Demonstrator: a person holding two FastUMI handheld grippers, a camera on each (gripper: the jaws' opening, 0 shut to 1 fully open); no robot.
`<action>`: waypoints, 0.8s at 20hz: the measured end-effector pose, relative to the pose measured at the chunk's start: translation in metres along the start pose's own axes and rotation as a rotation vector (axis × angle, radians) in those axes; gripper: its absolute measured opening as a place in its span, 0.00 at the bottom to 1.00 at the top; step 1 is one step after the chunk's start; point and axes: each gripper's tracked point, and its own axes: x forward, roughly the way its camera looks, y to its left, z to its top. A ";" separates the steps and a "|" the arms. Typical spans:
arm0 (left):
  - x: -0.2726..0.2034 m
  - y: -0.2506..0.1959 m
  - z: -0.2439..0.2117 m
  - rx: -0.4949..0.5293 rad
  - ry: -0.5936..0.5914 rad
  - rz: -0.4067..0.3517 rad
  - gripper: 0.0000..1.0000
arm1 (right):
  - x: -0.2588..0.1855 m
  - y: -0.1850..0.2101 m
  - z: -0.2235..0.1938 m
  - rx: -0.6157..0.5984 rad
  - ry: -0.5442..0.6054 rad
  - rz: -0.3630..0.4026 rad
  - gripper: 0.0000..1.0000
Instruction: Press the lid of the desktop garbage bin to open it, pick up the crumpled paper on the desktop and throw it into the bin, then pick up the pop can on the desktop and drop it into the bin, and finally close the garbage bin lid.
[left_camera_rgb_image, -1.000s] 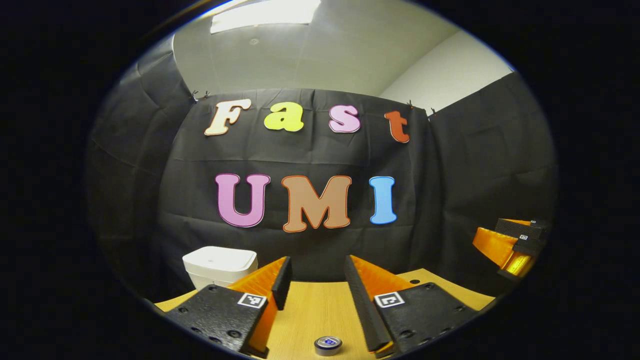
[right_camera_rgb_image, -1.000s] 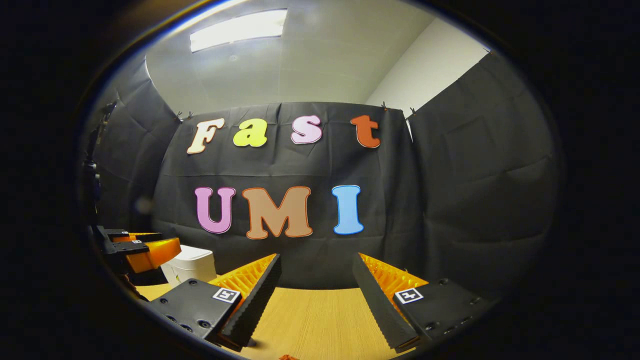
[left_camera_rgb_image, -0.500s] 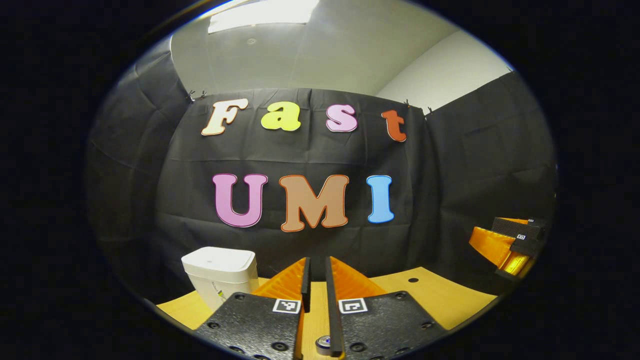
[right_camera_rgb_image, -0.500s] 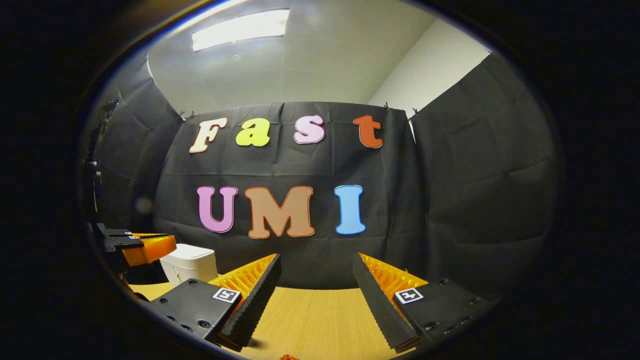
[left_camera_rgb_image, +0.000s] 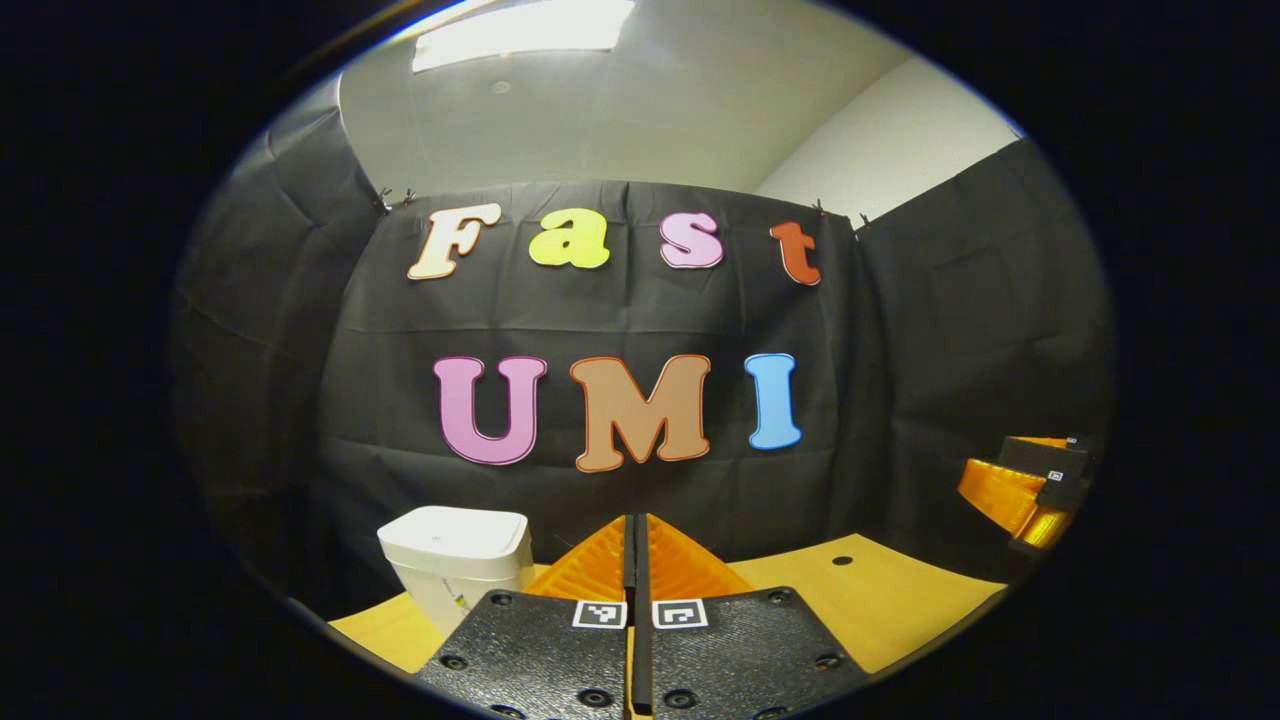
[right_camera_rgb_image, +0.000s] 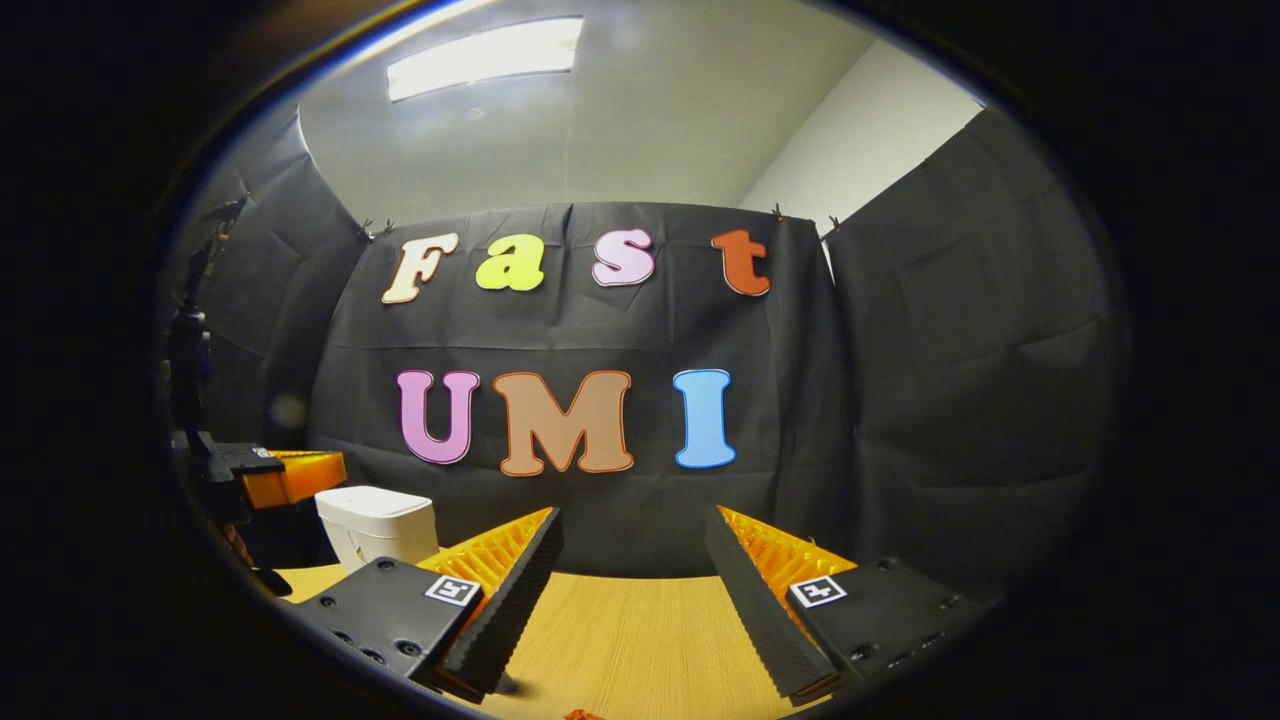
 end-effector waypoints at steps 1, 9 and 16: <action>0.005 0.008 0.004 0.006 -0.012 0.001 0.00 | 0.000 0.001 -0.002 -0.002 0.002 -0.002 0.96; 0.063 0.112 0.012 -0.010 -0.002 0.113 0.00 | 0.001 0.007 -0.009 -0.011 0.017 -0.037 0.96; 0.113 0.179 -0.041 -0.063 0.150 0.135 0.00 | 0.000 0.014 -0.025 -0.012 0.050 -0.085 0.96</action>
